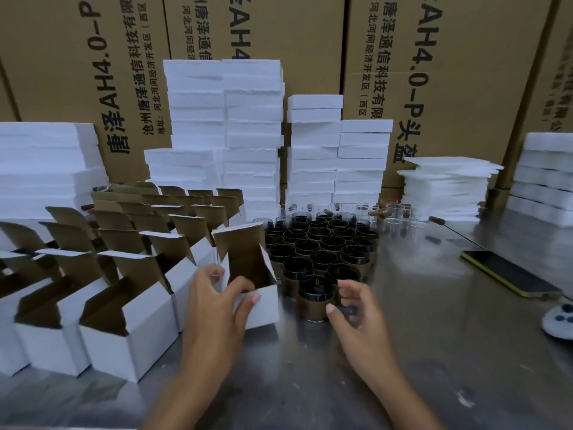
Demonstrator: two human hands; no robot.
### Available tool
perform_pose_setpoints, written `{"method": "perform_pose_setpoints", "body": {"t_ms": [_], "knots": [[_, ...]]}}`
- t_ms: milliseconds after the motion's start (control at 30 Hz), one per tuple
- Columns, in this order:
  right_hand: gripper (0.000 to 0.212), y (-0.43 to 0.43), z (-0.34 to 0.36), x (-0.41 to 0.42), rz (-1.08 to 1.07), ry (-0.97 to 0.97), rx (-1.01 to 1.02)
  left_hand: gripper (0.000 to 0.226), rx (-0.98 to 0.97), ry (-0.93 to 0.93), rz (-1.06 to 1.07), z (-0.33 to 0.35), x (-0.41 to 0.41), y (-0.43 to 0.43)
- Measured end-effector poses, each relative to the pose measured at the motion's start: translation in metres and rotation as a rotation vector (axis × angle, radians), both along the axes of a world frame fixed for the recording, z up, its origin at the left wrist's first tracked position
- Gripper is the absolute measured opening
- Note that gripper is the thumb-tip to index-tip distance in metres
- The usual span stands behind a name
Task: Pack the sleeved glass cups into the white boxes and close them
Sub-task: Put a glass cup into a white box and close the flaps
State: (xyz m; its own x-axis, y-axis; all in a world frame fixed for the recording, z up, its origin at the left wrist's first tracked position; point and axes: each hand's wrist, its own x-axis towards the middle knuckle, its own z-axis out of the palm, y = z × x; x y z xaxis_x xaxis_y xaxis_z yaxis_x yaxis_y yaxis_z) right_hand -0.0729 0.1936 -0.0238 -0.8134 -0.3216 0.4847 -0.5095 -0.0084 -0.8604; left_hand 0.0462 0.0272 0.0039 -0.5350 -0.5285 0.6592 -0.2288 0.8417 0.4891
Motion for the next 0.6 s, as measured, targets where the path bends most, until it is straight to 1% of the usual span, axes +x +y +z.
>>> {"method": "perform_pose_setpoints", "body": {"t_ms": [67, 100, 133, 200, 233, 267, 300, 367, 400, 467, 500, 533, 600], "knots": [[0.041, 0.004, 0.005, 0.006, 0.056, -0.009, -0.020, 0.023, 0.065, 0.006, -0.078, 0.000, 0.010, 0.015], [0.045, 0.007, 0.007, 0.009, 0.112, -0.024, -0.006, 0.023, 0.101, 0.002, -0.122, -0.001, 0.013, 0.020], [0.055, 0.009, 0.009, 0.012, 0.176, -0.046, 0.024, 0.021, 0.134, -0.004, -0.173, -0.001, 0.014, 0.025], [0.082, 0.015, 0.009, 0.016, 0.288, -0.091, 0.102, 0.014, 0.178, -0.022, -0.297, -0.004, 0.015, 0.031], [0.091, 0.017, 0.009, 0.018, 0.321, -0.106, 0.133, 0.010, 0.195, -0.031, -0.358, -0.004, 0.015, 0.034], [0.095, 0.019, 0.009, 0.019, 0.344, -0.119, 0.152, 0.004, 0.218, -0.039, -0.417, -0.005, 0.014, 0.036], [0.093, 0.022, 0.009, 0.020, 0.362, -0.125, 0.160, 0.004, 0.235, -0.042, -0.472, -0.005, 0.014, 0.038], [0.080, 0.028, 0.008, 0.019, 0.383, -0.114, 0.158, 0.019, 0.265, -0.010, -0.534, -0.007, 0.011, 0.039], [0.075, 0.030, 0.009, 0.018, 0.384, -0.116, 0.155, 0.033, 0.307, 0.019, -0.543, -0.007, 0.010, 0.039], [0.070, 0.033, 0.011, 0.016, 0.381, -0.136, 0.155, 0.066, 0.471, 0.055, -0.553, -0.004, 0.007, 0.036], [0.069, 0.033, 0.012, 0.016, 0.389, -0.143, 0.165, 0.076, 0.553, 0.050, -0.574, -0.002, 0.005, 0.034], [0.070, 0.033, 0.013, 0.017, 0.407, -0.141, 0.182, 0.081, 0.619, 0.027, -0.603, 0.000, 0.002, 0.033], [0.071, 0.032, 0.015, 0.018, 0.450, -0.123, 0.226, 0.076, 0.712, -0.035, -0.655, 0.004, -0.002, 0.032]]}}
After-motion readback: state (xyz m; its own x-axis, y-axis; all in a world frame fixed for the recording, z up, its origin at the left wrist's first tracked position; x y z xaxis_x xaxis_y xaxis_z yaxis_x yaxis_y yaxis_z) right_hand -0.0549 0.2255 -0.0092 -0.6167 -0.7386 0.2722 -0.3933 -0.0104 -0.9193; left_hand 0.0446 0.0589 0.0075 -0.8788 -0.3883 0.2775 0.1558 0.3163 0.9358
